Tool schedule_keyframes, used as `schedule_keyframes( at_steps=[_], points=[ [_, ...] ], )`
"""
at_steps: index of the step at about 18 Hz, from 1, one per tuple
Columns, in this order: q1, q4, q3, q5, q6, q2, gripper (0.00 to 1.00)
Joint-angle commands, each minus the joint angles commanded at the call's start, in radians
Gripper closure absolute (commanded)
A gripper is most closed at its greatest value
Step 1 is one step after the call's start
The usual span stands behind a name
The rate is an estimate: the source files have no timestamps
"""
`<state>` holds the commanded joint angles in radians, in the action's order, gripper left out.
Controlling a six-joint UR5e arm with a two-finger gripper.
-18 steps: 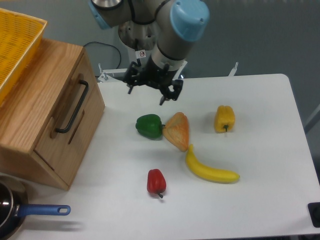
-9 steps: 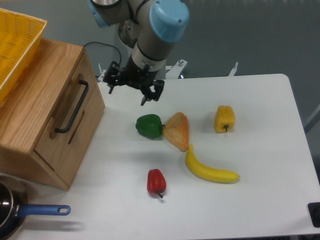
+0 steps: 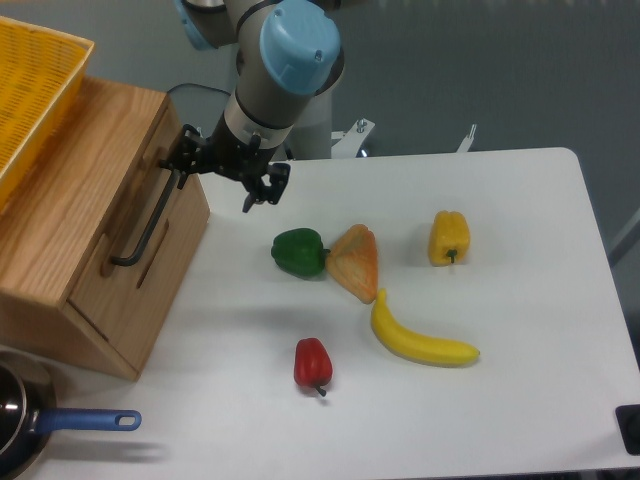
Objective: Slide open the top drawer
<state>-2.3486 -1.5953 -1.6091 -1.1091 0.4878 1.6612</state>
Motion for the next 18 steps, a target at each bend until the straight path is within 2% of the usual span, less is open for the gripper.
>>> schedule_keyframes(
  at_steps=[18],
  points=[
    [0.057, 0.005, 0.005, 0.028, -0.020, 0.051, 0.00]
  ],
)
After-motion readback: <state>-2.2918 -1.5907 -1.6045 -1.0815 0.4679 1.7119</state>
